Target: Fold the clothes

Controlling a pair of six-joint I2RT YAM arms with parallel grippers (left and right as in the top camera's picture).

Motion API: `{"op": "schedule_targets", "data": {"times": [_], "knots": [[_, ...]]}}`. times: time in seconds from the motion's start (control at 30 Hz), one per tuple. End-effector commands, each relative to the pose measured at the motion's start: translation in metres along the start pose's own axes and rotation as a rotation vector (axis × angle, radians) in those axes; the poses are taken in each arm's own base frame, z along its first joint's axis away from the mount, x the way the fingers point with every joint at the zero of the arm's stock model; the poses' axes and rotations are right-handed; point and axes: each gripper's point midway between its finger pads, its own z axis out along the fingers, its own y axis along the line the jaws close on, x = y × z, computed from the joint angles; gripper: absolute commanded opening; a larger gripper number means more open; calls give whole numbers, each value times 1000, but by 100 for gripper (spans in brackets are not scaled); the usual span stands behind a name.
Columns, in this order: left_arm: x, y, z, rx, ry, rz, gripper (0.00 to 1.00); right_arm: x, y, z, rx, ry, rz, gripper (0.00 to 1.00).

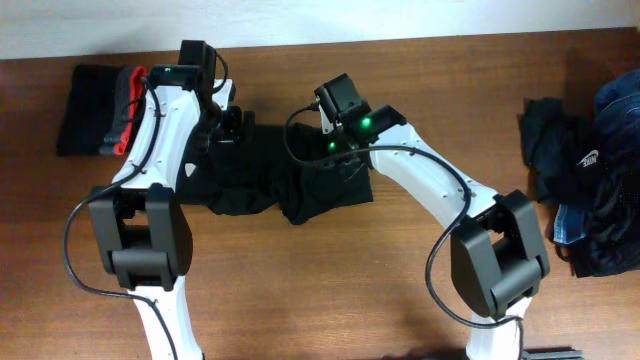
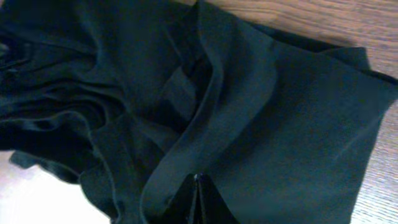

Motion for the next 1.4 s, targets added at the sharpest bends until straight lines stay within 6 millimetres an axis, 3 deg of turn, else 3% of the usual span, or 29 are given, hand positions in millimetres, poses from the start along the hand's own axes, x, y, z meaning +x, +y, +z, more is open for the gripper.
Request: {"op": "schedule_targets", "data": {"times": [0.0, 0.3, 0.77, 0.9, 1.0, 1.17, 1.37], "knots": [[-11, -2, -21, -2, -58, 17, 99, 4, -12, 20, 71, 16, 34, 4], [-11, -2, -21, -2, -58, 17, 99, 26, -9, 55, 69, 91, 19, 4], [-11, -2, -21, -2, -58, 17, 99, 42, 62, 61, -89, 95, -132, 4], [-11, -2, -21, -2, -58, 17, 99, 46, 97, 56, -271, 97, -269, 4], [-11, -2, -21, -2, -58, 17, 99, 45, 105, 51, -350, 100, -307, 4], [-10, -2, -21, -1, -58, 17, 99, 35, 98, 31, -398, 107, -267, 4], [-11, -2, -21, -2, -58, 17, 99, 20, 76, -10, -338, 68, -235, 4]]}}
